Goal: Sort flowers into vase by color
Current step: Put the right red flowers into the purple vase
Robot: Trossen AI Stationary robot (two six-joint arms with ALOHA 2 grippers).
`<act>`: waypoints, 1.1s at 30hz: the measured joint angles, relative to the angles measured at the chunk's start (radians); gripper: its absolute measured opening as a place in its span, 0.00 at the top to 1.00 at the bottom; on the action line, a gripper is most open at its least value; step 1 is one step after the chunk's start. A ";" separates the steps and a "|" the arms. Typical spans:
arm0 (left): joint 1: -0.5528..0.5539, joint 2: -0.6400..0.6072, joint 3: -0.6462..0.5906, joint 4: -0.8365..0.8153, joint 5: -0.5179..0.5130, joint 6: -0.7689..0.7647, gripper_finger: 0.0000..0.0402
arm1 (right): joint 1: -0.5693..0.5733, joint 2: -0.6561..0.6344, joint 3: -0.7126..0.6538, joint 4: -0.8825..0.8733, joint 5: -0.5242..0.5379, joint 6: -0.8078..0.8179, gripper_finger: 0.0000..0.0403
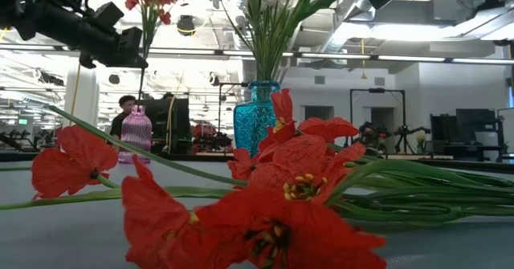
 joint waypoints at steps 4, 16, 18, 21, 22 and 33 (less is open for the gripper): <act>0.000 0.036 -0.076 0.121 -0.025 0.016 1.00 | 0.003 0.000 0.000 0.000 0.000 0.000 0.56; 0.000 0.013 -0.188 0.173 -0.053 -0.077 1.00 | 0.000 0.000 0.000 -0.014 -0.001 -0.003 0.56; 0.000 0.014 -0.193 0.161 -0.061 -0.085 0.99 | 0.000 0.000 0.000 -0.014 -0.001 -0.002 0.56; 0.000 0.013 -0.196 0.155 -0.052 -0.092 0.95 | 0.000 0.000 0.000 -0.013 -0.001 -0.002 0.56; 0.000 0.013 -0.196 0.152 -0.051 -0.094 0.93 | 0.000 0.000 0.000 -0.012 -0.001 -0.002 0.56; 0.000 0.013 -0.192 0.109 0.018 -0.145 0.74 | 0.000 0.000 0.000 -0.008 -0.002 0.043 0.56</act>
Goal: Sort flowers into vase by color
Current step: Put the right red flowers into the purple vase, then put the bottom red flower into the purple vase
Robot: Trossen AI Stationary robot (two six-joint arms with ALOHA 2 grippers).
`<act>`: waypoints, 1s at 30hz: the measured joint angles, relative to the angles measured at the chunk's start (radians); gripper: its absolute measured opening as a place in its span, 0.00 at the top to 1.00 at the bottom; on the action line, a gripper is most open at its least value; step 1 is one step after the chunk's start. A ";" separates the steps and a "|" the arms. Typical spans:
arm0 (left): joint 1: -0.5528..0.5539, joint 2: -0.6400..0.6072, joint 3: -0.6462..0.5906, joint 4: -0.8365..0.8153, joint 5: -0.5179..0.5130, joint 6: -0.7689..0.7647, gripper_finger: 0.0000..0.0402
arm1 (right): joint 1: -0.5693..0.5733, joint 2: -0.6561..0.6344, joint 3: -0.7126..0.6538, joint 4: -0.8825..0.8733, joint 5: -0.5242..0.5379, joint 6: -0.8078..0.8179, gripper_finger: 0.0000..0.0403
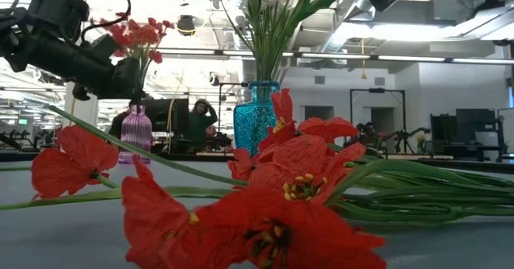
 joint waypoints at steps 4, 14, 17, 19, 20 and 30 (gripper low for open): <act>0.000 0.000 0.054 -0.148 0.016 -0.007 0.72 | 0.000 0.000 0.000 0.000 0.000 0.001 0.56; -0.019 0.000 0.260 -0.537 0.194 -0.151 0.72 | 0.000 0.000 0.000 0.000 -0.001 0.001 0.56; -0.031 0.000 0.313 -0.670 0.245 -0.200 0.72 | 0.000 0.000 0.000 0.000 -0.001 0.000 0.56; -0.040 0.001 0.342 -0.754 0.224 -0.238 0.72 | 0.000 0.000 0.000 0.000 -0.001 0.000 0.56; -0.046 0.001 0.348 -0.769 0.205 -0.251 0.72 | 0.000 0.000 0.000 0.000 -0.001 0.000 0.56; -0.058 0.003 0.395 -0.876 0.270 -0.354 0.72 | 0.003 0.000 0.000 -0.009 -0.003 -0.001 0.56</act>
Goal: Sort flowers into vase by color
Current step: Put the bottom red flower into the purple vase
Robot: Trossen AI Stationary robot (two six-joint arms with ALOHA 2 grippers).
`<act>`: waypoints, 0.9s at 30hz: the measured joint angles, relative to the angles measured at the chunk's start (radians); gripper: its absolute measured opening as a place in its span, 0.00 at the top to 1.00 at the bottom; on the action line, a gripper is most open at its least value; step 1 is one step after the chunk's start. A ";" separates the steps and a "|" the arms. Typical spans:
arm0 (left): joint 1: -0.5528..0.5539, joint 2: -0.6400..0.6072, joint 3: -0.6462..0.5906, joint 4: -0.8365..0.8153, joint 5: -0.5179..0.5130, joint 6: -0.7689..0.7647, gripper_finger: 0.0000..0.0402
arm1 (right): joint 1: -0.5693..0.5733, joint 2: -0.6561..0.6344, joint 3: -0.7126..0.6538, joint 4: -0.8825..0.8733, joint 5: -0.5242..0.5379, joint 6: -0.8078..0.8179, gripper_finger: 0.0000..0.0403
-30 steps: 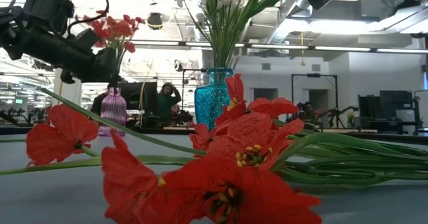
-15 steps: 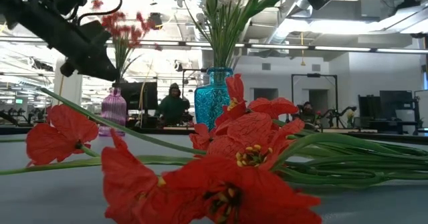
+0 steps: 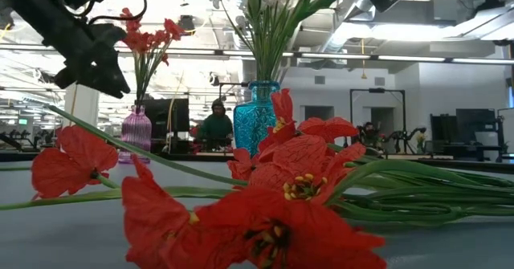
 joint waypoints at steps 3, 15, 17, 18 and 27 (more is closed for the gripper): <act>-0.003 0.000 0.012 -0.051 0.057 -0.026 0.72 | -0.001 0.000 0.000 -0.001 0.000 -0.009 0.56; -0.210 0.031 0.013 -0.122 0.201 -0.170 0.72 | -0.003 0.000 0.000 0.000 0.000 -0.028 0.56; -0.266 0.041 0.013 -0.076 0.212 -0.187 0.72 | -0.003 0.000 0.000 -0.004 0.000 -0.028 0.56; -0.300 0.051 0.013 -0.047 0.216 -0.199 0.72 | -0.003 0.000 0.000 -0.006 0.000 -0.028 0.56; -0.586 0.142 0.013 -0.014 0.214 -0.408 0.72 | -0.003 0.000 0.000 -0.019 0.000 -0.027 0.56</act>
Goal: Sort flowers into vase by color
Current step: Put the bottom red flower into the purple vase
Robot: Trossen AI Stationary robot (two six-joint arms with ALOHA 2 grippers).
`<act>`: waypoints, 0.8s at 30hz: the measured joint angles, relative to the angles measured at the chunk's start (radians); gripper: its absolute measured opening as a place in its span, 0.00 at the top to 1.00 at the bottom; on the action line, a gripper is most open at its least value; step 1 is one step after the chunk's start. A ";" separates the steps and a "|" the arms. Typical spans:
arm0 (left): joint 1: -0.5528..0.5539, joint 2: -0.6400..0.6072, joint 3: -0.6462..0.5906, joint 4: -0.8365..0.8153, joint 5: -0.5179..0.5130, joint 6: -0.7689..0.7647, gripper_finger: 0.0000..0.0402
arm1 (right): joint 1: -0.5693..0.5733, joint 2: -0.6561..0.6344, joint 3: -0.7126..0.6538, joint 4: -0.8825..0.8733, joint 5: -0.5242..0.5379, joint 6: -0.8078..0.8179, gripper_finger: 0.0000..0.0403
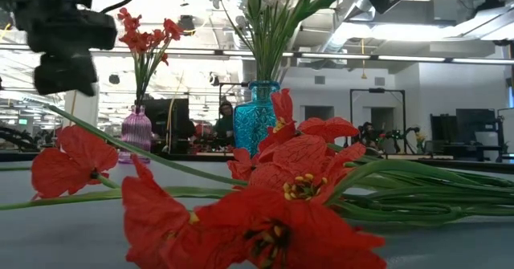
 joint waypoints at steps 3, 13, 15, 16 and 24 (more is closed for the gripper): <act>-0.092 0.033 0.000 -0.022 -0.004 -0.104 0.72 | 0.000 0.000 0.000 -0.006 0.000 0.000 0.56; -0.337 0.105 0.000 -0.019 -0.001 -0.284 0.72 | 0.000 0.000 0.000 -0.010 0.000 -0.018 0.56; -0.367 0.116 0.000 -0.018 -0.001 -0.329 0.72 | 0.000 0.000 0.000 -0.010 0.000 -0.018 0.56; -0.383 0.123 0.000 -0.020 -0.004 -0.363 0.72 | 0.000 0.000 0.000 -0.010 0.000 -0.018 0.56; -0.483 0.232 0.000 -0.059 0.003 -0.582 0.72 | -0.002 0.000 0.000 -0.011 0.001 -0.027 0.56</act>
